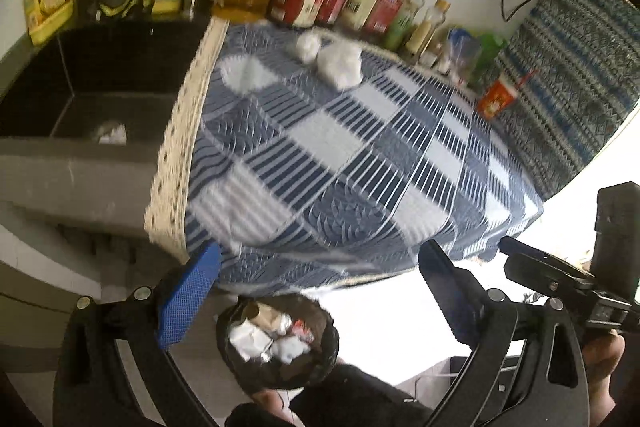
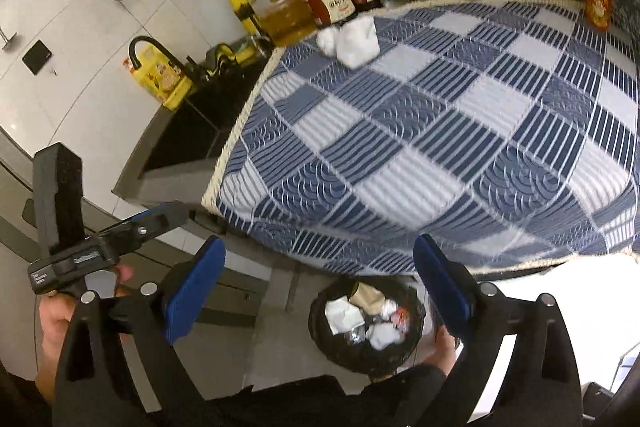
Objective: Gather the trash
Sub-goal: 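Raise both tools back up toward the counter, then grasp the white tissue with the right tool while the left tool approaches the plastic bag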
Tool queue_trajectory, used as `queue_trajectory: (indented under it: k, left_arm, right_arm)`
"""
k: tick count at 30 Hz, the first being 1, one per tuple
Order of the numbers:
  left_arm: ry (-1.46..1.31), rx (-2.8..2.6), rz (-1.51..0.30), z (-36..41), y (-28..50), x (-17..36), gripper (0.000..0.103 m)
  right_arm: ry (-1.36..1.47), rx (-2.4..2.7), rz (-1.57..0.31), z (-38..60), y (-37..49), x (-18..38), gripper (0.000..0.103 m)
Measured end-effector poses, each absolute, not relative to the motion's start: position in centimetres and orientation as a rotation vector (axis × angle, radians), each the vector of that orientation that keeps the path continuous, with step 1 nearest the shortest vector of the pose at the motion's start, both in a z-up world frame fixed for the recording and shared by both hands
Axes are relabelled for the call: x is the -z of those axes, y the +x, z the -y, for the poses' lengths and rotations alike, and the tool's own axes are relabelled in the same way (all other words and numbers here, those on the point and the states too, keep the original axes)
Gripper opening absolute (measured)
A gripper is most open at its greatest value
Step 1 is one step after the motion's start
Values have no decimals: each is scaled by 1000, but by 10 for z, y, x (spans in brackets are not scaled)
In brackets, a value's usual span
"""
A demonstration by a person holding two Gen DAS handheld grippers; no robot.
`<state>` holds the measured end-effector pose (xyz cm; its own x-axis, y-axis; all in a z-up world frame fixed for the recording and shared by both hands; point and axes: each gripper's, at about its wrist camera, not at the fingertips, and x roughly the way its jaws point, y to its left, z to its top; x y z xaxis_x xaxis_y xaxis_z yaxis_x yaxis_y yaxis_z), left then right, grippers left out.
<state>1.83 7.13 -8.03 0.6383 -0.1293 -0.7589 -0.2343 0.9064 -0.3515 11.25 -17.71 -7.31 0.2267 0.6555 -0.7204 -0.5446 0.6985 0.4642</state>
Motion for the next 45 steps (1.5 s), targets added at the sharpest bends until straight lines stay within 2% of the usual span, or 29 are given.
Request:
queue_trajectory:
  k: [5,24,45]
  left_arm:
    - [-415,-61,-857,-74,34,61,96]
    - [-433,-144,-875,-81,108,41,96]
    - [-530,-391,-929,-100,164,57,96]
  right_arm:
    - [140,-831,-1027,177,136,60,94]
    - [90,-973,-962,142,240,31,94]
    - [25,-1154,-1093,65,372,94,94]
